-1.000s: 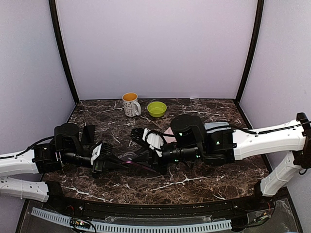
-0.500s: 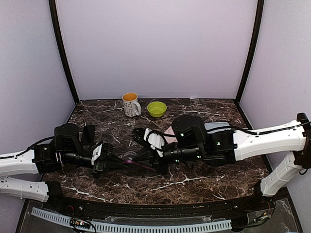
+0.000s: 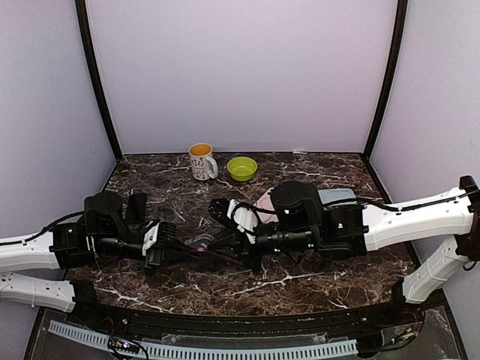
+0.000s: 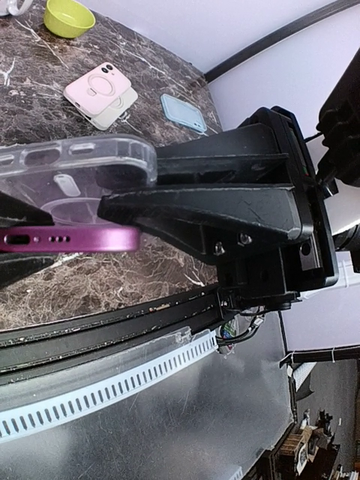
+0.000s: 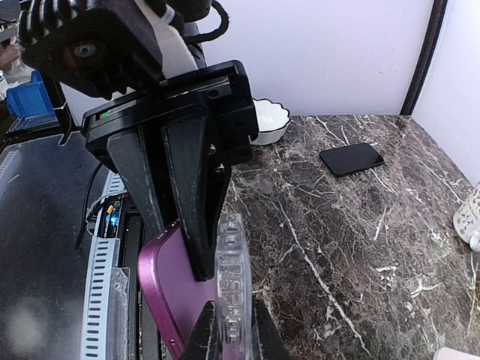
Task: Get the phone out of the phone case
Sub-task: Remove the phone case from the phone, then place the phone case at the center of the board.
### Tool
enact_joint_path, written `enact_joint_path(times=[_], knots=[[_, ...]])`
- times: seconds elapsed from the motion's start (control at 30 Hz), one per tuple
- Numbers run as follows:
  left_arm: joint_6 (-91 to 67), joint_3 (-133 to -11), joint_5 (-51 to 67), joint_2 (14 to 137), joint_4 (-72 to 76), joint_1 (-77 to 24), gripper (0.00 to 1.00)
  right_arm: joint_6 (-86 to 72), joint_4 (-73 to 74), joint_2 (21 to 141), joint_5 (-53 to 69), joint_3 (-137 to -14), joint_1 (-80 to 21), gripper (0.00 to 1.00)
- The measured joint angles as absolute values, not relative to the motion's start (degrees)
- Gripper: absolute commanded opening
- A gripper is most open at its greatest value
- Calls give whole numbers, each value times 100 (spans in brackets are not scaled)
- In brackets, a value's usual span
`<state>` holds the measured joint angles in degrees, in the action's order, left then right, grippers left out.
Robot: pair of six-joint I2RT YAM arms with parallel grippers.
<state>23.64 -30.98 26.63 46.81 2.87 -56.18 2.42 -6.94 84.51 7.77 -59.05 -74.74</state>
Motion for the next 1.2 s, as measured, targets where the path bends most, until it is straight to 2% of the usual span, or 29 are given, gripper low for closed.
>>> enact_joint_path(times=[0.4, 0.83, 1.0, 1.2], knots=[[2515, -3437, 2543, 4755, -123, -5653, 0, 244, -812, 8346, 659, -5725, -7474, 2], [2893, -4235, 2252, 4746, -1378, -5653, 0, 141, -884, 8309, 80, -5334, -7454, 0], [3011, -4657, 1833, 4493, -1859, -5634, 0, -283, -534, 8084, -130, -4980, -7105, 0], [3085, -5214, 1249, 4187, -1632, -5487, 0, -1098, -228, 7599, -255, -4633, -6488, 0]])
